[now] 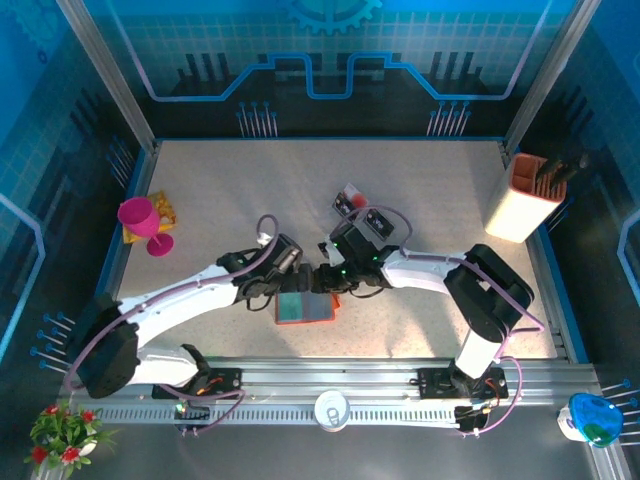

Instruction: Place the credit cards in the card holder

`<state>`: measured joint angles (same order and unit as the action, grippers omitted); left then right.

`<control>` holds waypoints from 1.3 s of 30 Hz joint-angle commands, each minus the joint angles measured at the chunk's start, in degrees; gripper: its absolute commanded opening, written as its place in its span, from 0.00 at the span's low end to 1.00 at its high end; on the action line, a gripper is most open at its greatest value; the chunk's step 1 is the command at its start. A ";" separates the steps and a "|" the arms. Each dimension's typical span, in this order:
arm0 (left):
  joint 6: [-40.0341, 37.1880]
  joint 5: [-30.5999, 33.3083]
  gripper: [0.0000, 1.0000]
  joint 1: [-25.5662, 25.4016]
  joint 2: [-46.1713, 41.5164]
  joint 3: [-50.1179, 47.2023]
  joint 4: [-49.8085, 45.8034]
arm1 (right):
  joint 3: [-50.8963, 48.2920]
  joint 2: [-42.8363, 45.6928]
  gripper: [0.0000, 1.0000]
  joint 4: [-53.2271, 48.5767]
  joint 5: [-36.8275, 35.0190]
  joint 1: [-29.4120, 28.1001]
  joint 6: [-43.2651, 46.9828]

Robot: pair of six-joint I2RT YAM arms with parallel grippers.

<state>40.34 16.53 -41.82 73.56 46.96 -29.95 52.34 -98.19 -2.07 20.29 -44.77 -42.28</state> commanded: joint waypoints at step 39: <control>-1.22 -5.85 0.99 10.19 -11.77 -12.76 2.10 | 12.24 -4.53 0.56 -0.19 2.03 -2.81 -6.60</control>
<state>40.51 13.17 -31.86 60.34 36.47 -25.28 63.86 -108.16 -4.47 21.50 -50.06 -48.07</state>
